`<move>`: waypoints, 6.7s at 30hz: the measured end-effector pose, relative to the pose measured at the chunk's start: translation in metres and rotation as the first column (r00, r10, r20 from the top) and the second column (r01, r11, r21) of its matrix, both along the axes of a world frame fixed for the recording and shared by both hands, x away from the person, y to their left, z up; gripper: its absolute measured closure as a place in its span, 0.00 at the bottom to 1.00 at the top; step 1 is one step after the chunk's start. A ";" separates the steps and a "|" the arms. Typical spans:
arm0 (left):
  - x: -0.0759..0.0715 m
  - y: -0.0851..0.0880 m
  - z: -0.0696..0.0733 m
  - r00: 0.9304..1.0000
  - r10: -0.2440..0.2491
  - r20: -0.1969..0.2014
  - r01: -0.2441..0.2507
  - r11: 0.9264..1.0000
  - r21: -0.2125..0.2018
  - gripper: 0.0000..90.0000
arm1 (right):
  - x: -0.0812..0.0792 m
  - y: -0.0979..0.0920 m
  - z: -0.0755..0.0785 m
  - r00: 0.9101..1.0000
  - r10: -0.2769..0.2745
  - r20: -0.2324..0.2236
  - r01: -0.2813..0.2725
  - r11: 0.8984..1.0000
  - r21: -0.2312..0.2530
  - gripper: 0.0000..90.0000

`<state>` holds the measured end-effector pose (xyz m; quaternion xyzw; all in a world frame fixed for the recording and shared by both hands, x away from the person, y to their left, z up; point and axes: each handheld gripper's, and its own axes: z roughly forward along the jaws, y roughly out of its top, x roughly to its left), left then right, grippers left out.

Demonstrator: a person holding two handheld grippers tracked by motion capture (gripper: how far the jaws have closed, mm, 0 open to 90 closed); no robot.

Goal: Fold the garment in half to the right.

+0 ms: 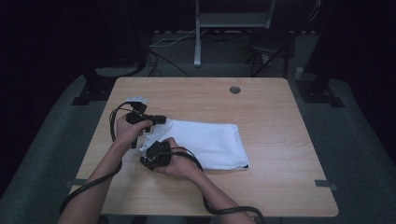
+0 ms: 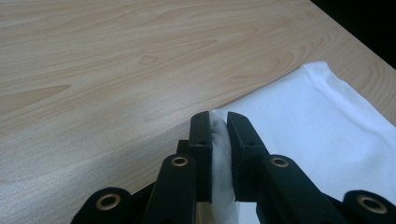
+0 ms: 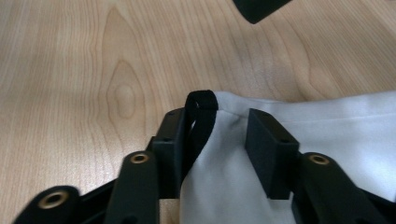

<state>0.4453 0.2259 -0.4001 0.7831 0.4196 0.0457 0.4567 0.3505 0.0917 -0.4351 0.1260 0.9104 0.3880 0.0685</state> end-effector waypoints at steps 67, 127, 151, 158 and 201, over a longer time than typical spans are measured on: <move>0.005 -0.067 0.071 1.000 0.031 0.002 -0.031 0.999 0.017 0.88 | -0.029 -0.108 0.099 0.972 -0.220 0.081 0.180 0.922 0.342 0.89; 0.005 -0.129 0.067 0.999 -0.026 0.038 0.023 0.996 0.081 0.98 | -0.041 -0.192 0.085 0.910 -0.409 0.066 0.357 0.856 0.375 0.89; 0.004 -0.151 0.062 0.998 -0.050 0.049 0.048 0.998 0.043 0.97 | -0.048 -0.213 0.073 0.889 -0.454 0.056 0.405 0.838 0.365 0.89; 0.004 -0.154 0.060 0.998 -0.052 0.043 0.050 0.998 0.040 0.97 | -0.050 -0.215 0.071 0.887 -0.459 0.055 0.410 0.837 0.362 0.89; 0.002 -0.157 0.058 0.996 -0.068 0.052 0.067 0.998 0.018 0.87 | -0.056 -0.234 0.053 0.866 -0.499 0.025 0.460 0.817 0.347 0.89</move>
